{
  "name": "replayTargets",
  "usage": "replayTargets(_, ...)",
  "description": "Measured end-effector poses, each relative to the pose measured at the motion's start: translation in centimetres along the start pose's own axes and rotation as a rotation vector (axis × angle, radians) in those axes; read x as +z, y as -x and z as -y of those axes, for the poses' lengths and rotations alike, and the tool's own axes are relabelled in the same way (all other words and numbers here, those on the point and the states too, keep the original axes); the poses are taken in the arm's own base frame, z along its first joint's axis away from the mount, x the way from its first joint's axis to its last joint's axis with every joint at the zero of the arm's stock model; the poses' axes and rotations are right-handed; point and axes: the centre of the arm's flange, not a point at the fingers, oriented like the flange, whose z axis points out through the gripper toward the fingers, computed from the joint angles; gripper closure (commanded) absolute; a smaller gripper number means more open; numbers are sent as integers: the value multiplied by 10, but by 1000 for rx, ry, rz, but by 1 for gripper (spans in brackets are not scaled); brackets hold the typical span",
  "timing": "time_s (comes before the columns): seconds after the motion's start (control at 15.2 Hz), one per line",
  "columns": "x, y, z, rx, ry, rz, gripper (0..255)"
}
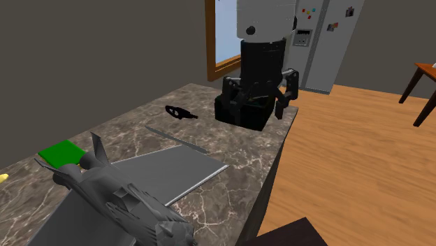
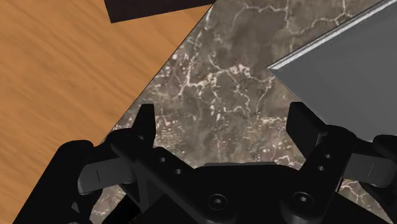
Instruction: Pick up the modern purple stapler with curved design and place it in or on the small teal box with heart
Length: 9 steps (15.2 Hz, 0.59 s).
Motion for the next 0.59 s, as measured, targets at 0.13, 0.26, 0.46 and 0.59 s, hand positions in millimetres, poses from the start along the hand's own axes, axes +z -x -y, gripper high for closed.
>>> replayTargets(0.13, 1, -6, 1, -15, -1, -1, 0)
replayTargets(0.26, 6, -26, 5, -65, -5, -2, 0)
replayTargets(0.46, 14, -61, 13, -156, -13, -6, 0)
replayTargets(0.59, 20, -79, 23, -220, -18, -9, 0)
